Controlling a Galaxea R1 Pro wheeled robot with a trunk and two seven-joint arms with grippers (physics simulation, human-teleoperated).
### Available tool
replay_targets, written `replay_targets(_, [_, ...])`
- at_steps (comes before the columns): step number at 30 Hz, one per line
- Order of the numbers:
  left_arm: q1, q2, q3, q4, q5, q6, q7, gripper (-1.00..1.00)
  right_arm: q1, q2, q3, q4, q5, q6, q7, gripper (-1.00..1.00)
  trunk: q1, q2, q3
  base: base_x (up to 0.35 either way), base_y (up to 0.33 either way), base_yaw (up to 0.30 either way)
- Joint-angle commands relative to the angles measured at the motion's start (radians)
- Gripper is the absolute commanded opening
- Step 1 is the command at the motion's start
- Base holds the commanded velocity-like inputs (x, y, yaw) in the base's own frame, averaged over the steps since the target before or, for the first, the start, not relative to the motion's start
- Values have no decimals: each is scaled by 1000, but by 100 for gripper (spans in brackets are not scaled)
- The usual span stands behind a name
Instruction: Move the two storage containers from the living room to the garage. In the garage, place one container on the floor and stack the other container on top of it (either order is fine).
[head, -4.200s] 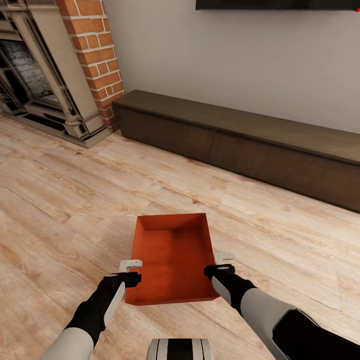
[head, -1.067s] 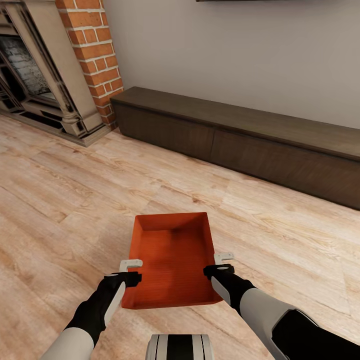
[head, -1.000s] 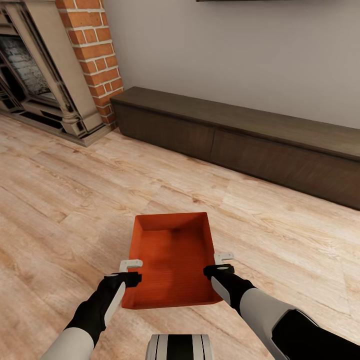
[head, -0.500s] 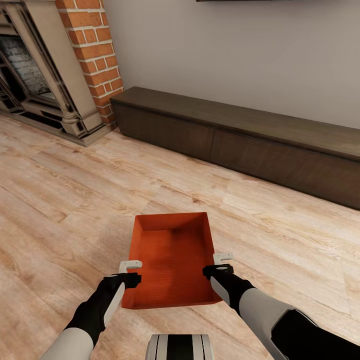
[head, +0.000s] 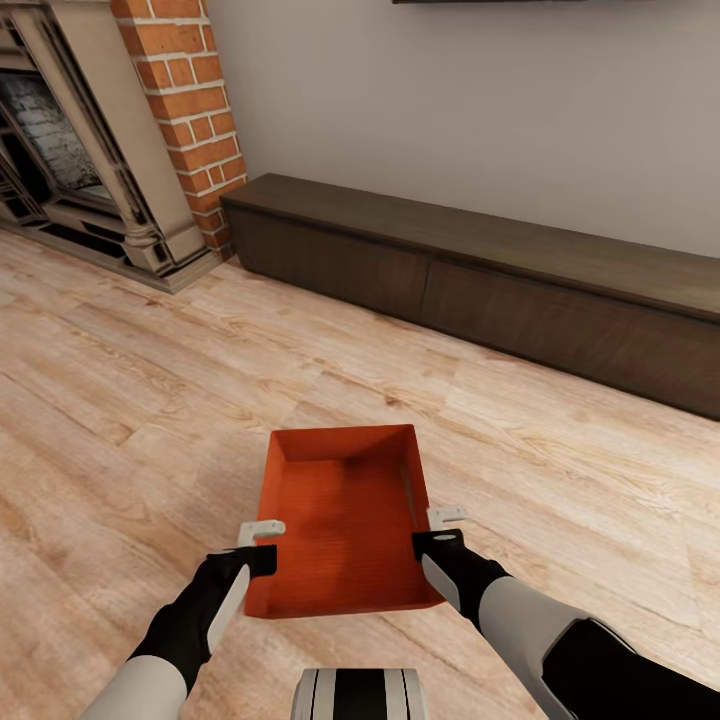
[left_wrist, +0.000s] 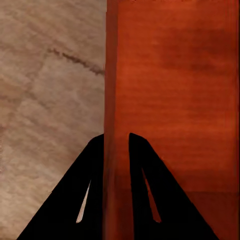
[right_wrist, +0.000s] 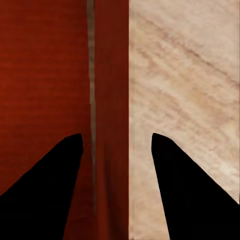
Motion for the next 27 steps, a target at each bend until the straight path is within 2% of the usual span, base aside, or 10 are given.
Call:
replay_targets(1, [0, 1, -1, -4, -26, 9, 11, -100, 0, -1, 5, -1, -8, 6, -3, -100, 0, 0, -1, 0, 0, 0])
replay_targets(20, [0, -2, -1, -16, -29, 12, 16, -100, 0, -5, 5, -1, -8, 6, -3, -100, 0, 0, -1, 0, 0, 0])
replay_targets(27, [0, -2, -1, -12, -29, 14, 13, -100, 0, -5, 5, -1, -8, 6, -3, -100, -27, 49, 21, 0, 0, 0])
